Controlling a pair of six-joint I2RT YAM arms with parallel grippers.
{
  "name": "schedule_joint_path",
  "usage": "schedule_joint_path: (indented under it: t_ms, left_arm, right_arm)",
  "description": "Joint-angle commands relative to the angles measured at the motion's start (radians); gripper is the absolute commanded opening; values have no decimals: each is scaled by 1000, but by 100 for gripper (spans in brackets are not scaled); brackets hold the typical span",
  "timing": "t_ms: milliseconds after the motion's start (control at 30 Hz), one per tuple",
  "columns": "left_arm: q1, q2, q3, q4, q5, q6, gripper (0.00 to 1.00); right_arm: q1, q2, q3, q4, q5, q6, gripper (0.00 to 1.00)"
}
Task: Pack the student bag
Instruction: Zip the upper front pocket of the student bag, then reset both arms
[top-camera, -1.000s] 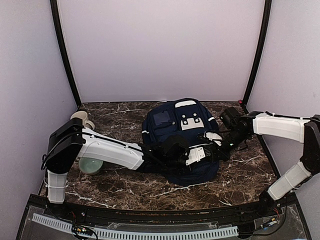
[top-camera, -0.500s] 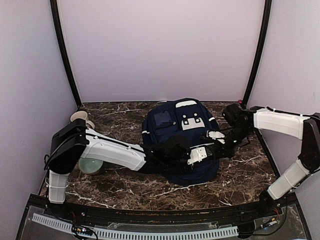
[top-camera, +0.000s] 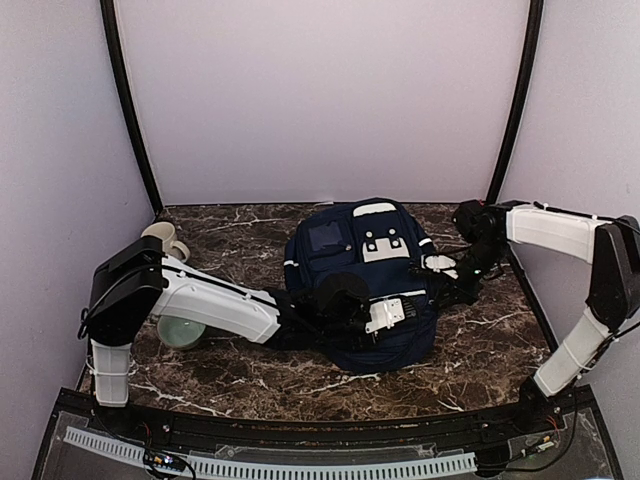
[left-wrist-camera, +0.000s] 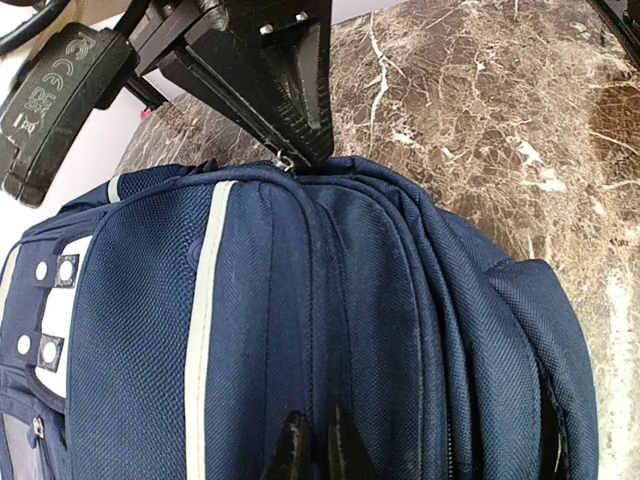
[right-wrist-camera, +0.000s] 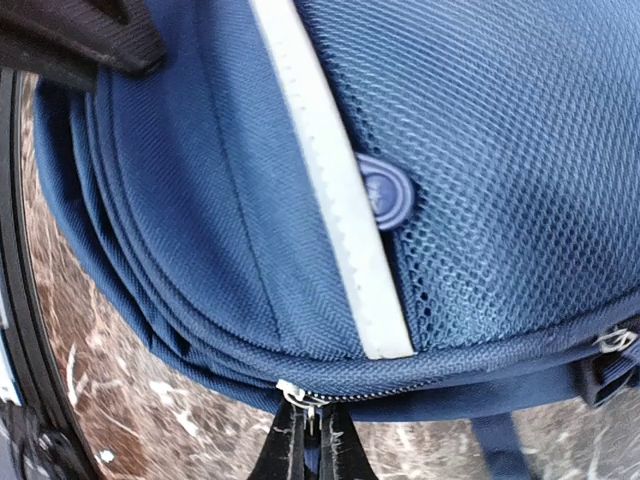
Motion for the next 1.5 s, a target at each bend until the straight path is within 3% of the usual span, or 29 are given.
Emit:
schedule_joint_path:
  t_ms: [0, 333, 600, 733, 1067, 1233, 1467]
  left_arm:
    - [-7, -68, -35, -90, 69, 43, 0]
    - [-28, -74, -59, -79, 77, 71, 0]
    - [-33, -73, -64, -60, 67, 69, 0]
    - [-32, -73, -64, -60, 49, 61, 0]
    - [-31, -128, -51, -97, -44, -10, 28]
    - [-31, -179, -44, -147, -71, -36, 36]
    - [-8, -311, -89, -181, -214, -92, 47]
  right_arm:
    - [-23, 33, 72, -52, 120, -148, 2]
    - [-6, 225, 338, -170, 233, -262, 2]
    - [-4, 306, 440, -160, 281, -152, 3]
    - [-3, 273, 422, -146, 259, -131, 11]
    - [2, 1, 324, -243, 68, -105, 40]
    - [4, -96, 283, -224, 5, -27, 43]
    - [5, -192, 285, -3, 4, 248, 45]
